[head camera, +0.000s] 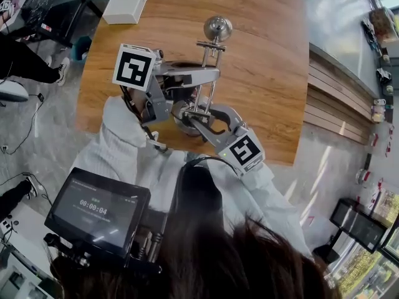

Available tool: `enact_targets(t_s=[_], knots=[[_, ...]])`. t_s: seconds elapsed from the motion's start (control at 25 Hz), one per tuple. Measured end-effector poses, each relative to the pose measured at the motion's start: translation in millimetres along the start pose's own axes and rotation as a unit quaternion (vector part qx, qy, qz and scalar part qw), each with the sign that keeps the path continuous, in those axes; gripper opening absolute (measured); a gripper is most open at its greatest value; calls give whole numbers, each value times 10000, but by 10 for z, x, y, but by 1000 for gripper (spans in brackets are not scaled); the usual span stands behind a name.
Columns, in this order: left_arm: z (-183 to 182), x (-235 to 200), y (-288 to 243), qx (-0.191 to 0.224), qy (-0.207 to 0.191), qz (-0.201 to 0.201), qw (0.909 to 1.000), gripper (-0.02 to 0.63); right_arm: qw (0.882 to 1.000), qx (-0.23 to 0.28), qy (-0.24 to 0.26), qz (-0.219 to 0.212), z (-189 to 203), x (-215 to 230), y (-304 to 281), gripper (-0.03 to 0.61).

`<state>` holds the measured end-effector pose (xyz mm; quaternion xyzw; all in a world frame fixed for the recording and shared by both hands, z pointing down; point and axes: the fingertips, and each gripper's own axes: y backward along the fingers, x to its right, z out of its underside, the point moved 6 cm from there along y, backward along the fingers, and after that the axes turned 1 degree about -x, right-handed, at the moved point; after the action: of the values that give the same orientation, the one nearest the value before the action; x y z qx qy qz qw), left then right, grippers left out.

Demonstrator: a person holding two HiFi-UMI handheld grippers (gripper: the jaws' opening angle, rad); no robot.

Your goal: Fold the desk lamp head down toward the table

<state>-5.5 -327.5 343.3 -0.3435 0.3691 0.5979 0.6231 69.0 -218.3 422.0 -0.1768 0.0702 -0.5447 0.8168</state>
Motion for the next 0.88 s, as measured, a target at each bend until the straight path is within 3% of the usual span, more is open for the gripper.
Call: enact_targets(t_s=[0.2, 0.44, 0.68, 0.88], knots=[[55, -128, -23, -127, 173, -126, 9997, 61, 10000, 27, 16, -29, -62, -90, 85, 124], [104, -537, 0, -330, 798, 34, 9963, 92, 9998, 107, -131, -67, -18, -29, -29, 124], [209, -879, -1, -331, 1896, 313, 9808, 109, 9998, 41, -133, -108, 23, 68, -134, 124], [294, -915, -13, -357, 2450, 323, 9683, 109, 9997, 97, -194, -125, -5, 52, -105, 126]])
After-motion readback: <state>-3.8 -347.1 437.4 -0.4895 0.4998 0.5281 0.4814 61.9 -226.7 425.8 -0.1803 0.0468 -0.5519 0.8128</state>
